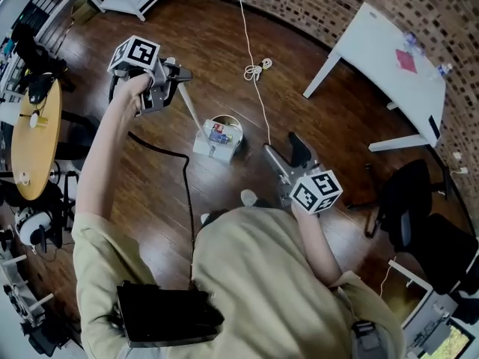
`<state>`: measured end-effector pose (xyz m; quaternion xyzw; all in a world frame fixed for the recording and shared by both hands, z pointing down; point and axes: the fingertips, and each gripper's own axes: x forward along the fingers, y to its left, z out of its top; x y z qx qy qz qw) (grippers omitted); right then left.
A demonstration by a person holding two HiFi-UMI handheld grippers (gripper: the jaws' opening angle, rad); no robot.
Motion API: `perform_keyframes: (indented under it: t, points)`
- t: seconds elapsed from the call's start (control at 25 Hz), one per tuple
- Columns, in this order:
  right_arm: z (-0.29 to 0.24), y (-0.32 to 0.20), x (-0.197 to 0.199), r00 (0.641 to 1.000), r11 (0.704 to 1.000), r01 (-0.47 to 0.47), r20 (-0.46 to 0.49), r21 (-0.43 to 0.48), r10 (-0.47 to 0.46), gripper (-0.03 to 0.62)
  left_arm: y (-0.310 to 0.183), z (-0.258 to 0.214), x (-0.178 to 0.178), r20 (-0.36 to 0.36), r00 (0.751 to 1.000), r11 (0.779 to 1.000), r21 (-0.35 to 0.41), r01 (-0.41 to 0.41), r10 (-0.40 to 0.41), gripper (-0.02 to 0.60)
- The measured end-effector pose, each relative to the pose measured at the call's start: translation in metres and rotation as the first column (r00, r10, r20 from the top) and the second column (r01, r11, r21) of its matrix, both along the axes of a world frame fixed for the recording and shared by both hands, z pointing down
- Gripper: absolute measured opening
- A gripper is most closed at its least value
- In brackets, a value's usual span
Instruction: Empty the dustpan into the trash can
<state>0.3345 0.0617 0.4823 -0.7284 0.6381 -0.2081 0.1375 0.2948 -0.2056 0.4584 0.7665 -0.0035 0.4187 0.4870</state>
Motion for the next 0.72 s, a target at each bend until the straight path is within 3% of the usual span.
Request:
perform_keyframes:
  t: [0.2, 0.44, 0.72]
  points:
    - [-0.012, -0.013, 0.023, 0.999, 1.000, 0.017, -0.041, 0.011, -0.017, 0.374, -0.007, 0.001, 0.013, -0.011, 1.000, 0.999, -0.026, 0.020, -0.020, 0.000]
    - [-0.013, -0.065, 0.026, 0.999, 1.000, 0.010, -0.052, 0.016, -0.009, 0.374, -0.006, -0.003, 0.026, -0.062, 0.998, 0.997, -0.065, -0.037, 0.033, 0.000]
    - [-0.030, -0.121, 0.017, 0.996, 1.000, -0.019, -0.089, 0.006, 0.020, 0.374, -0.032, -0.011, 0.064, -0.179, 0.981, 0.977, -0.184, -0.103, 0.070, 0.015]
